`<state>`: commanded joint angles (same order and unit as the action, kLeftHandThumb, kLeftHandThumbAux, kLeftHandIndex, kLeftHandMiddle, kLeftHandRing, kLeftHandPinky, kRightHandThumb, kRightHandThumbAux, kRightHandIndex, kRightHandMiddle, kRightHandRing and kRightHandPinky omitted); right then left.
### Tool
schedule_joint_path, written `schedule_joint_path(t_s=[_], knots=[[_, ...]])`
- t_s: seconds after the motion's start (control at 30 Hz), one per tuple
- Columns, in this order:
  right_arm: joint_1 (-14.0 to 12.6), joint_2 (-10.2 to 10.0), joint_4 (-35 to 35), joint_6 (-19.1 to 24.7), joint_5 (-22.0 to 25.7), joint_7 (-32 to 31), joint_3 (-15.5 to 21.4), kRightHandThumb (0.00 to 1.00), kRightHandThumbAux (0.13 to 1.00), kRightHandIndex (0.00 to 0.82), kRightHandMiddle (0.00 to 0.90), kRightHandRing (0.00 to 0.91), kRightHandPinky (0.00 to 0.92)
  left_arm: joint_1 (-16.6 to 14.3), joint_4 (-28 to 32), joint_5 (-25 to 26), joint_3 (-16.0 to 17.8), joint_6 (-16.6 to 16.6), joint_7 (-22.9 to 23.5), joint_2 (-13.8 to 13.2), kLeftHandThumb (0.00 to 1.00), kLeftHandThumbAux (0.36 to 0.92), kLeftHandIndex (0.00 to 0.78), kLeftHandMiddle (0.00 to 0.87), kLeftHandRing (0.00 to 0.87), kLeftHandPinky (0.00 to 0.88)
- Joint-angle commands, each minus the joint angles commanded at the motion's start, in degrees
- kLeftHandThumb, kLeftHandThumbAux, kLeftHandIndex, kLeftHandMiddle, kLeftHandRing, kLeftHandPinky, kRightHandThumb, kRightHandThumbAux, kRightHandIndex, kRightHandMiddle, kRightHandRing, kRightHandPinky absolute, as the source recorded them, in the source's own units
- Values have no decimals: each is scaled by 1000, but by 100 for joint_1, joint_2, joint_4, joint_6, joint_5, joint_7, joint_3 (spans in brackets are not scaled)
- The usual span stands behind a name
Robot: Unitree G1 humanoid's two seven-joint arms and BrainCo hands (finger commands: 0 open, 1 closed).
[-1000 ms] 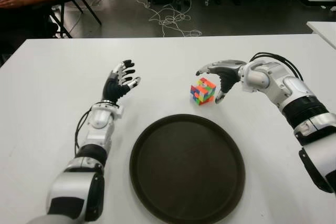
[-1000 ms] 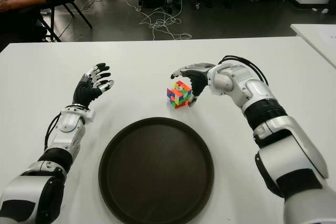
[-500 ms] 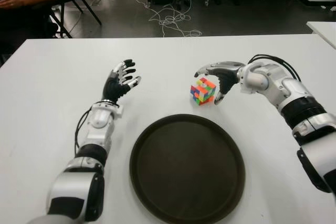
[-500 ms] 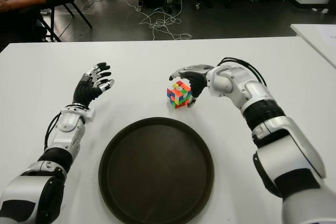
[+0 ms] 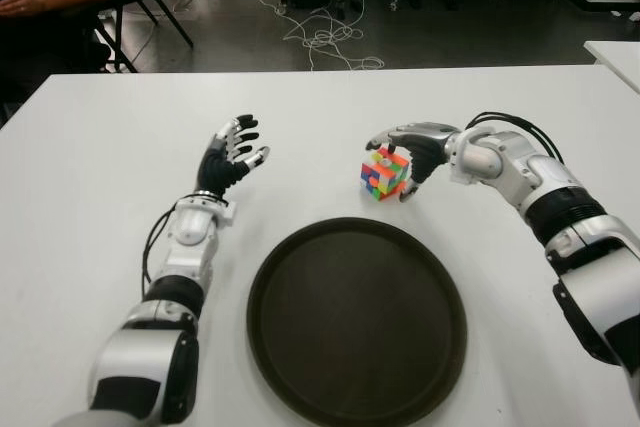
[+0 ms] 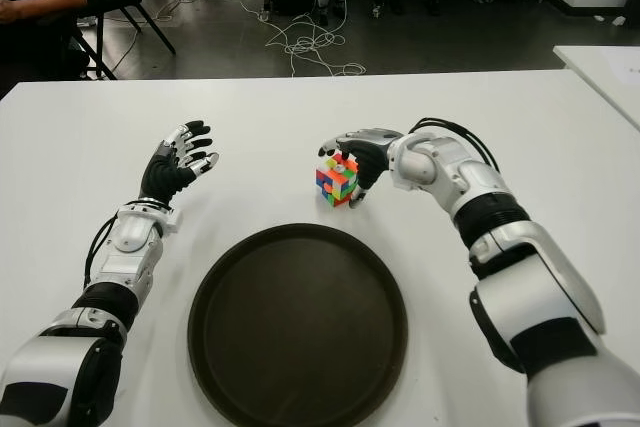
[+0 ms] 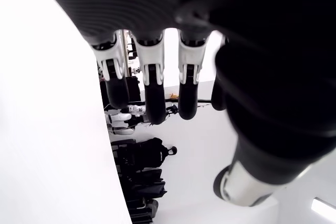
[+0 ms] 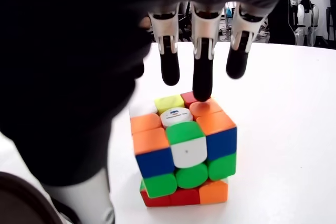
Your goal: Pick up the Rubik's Cube and put it in the plate
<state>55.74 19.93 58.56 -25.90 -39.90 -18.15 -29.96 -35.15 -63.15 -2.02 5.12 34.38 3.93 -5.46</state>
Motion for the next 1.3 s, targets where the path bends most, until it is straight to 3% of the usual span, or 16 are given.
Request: schedule_joint_path(t_s=[0.53,0.7,1.0,1.3], knots=[[127,-100,374,-124,26,421,-63,0,886,315,310,381,357,-9,-22,154,55,-1,177,41,43,833,188,185,165,165],[129,-122,435,-167,71,454,-35,0,915,387,460,542,520,-11,-29,130,48,4,154,38,45,833,190,184,164,173],[154,-190,562,-119,90,487,-17,0,913,473,604,629,584,-10,-41,146,61,34,164,52,43,823,195,197,174,177],[148,-194,597,-121,105,568,8,0,906,446,606,630,591,-16,-47,140,56,41,177,50,39,832,195,191,174,170]])
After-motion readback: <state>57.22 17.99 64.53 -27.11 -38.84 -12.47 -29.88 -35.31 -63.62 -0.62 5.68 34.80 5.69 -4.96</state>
